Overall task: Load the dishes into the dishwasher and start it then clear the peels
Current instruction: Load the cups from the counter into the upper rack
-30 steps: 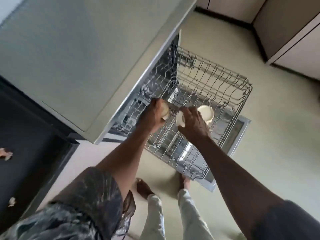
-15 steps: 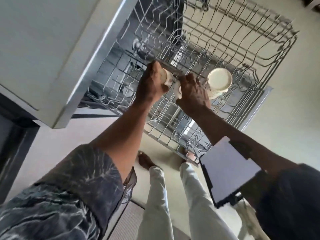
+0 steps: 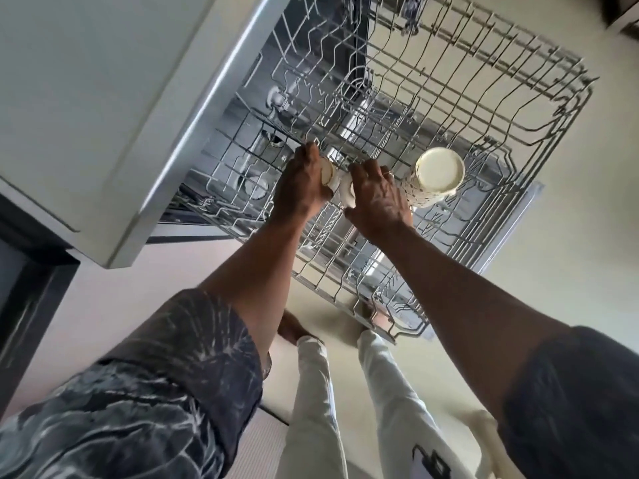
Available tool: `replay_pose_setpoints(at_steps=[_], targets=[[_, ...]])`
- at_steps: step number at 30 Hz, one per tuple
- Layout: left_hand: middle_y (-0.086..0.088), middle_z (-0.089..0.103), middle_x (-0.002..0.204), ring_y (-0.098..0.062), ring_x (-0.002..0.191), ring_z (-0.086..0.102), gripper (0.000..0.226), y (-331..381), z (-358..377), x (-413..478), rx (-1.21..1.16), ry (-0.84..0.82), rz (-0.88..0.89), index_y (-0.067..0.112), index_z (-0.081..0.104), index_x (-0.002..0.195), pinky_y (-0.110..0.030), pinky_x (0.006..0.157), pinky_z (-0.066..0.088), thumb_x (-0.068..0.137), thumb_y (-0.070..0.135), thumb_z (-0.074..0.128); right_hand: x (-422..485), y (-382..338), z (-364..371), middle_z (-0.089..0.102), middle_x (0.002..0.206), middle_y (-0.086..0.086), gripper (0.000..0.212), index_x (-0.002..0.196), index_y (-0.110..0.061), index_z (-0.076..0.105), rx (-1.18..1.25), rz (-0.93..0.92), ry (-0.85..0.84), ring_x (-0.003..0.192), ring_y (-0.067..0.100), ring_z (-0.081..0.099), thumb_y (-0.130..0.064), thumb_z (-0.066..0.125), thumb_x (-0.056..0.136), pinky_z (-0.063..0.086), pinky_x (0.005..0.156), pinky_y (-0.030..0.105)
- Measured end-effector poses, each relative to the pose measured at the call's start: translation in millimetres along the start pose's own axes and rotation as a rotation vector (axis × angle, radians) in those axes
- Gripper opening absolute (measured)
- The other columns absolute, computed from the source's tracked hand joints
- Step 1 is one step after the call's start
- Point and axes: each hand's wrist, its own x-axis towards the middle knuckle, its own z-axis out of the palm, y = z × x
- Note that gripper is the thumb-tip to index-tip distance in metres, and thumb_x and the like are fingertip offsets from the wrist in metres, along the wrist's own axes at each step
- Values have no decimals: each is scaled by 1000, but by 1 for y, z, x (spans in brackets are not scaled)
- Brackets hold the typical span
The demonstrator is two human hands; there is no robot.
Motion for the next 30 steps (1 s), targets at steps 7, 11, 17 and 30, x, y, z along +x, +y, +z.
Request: replay_pose_setpoints(at_steps=[7,11,17,30], targets=[[-13,52,133,-25,113,58,77,-3,6,6,9,25,11,8,38,143,-30,89,51,80,11,81,3,3,12,39,148,12,79,146,-13,39,-60,-18,-15,137,35,38,-21,82,79,53,93,40],[-13,51,134,-25,114,57,74,-3,10,8,19,40,28,9,37,143,-32,91,53,83,12,79,4,5,16,38,149,12,81,147,-15,38,-80,-30,-5,137,34,36,-21,82,79,50,93,38],[-14,50,137,-26,119,57,83,-3,13,10,-8,52,37,8,35,147,-31,96,49,79,15,82,6,6,16,37,151,10,84,147,-16,39,-84,-40,-16,141,35,32,-22,85,77,50,99,40],[-14,50,140,-26,124,53,90,-7,11,6,12,49,41,11,32,150,-34,103,48,77,20,84,6,10,19,40,151,7,87,148,-19,39,-102,-62,-29,139,34,31,-26,86,75,49,95,42]])
